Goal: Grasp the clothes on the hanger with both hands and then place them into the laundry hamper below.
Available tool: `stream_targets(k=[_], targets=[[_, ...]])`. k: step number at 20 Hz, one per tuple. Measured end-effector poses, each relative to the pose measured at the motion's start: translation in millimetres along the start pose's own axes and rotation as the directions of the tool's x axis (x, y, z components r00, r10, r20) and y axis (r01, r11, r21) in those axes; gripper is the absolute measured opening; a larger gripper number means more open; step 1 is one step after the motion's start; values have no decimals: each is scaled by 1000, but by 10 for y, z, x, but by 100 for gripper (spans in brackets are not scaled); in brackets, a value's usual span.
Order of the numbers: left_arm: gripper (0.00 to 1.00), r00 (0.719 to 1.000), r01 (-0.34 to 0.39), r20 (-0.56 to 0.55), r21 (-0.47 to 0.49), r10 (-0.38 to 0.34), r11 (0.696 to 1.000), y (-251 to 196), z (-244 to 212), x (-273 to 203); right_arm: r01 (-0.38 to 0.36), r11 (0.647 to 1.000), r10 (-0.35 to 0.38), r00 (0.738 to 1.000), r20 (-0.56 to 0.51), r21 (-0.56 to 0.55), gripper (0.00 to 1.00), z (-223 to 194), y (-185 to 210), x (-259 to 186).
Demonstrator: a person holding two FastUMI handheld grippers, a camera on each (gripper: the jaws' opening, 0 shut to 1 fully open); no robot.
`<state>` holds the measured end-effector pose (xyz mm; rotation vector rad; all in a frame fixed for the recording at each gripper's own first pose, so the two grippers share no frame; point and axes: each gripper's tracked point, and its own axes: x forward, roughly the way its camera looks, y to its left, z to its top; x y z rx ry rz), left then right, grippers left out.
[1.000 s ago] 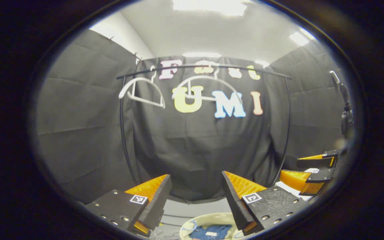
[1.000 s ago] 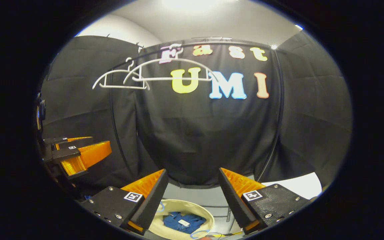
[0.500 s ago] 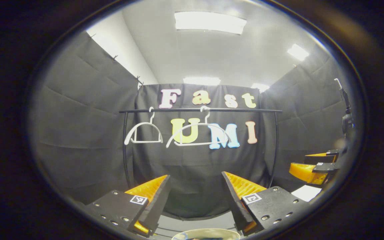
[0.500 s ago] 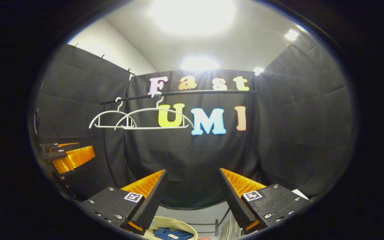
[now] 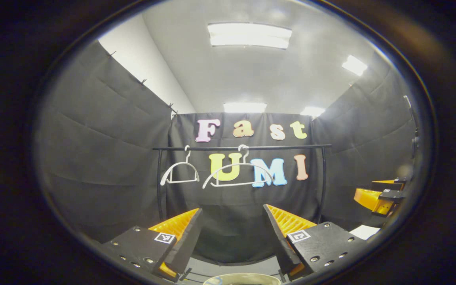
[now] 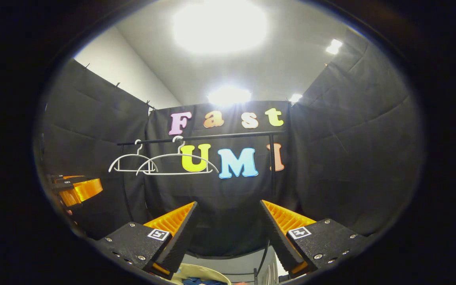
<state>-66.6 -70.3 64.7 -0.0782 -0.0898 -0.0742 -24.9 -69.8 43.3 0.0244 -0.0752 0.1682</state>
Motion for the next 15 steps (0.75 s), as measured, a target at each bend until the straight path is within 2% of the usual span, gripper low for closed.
stream_targets(k=[1,3,4,8,9,14,15], targets=[[93,1000,2,-4,1,-2,1000,-21,10,-27,4,1000,-4,1000,2,-1,93,9,-13,-37],[80,1000,6,-2,-5,-6,1000,-42,30,-75,13,1000,-13,1000,-1,1,93,10,-56,-102],[93,1000,7,-1,-8,-7,1000,-59,42,-93,13,1000,-13,1000,-5,4,92,2,-65,-125],[93,1000,4,-4,-3,-4,1000,-88,34,-104,14,1000,-14,1000,-15,13,93,-38,-118,-147],[87,1000,5,-8,0,-5,1000,-99,30,-90,15,1000,-14,1000,-20,11,93,-58,-135,-151],[87,1000,7,-5,-2,-7,1000,-151,31,-65,21,1000,-21,999,-24,9,92,-84,-169,-96],[93,1000,5,-5,1,-5,1000,-147,30,-54,23,1000,-23,999,-27,9,93,-98,-172,-86]])
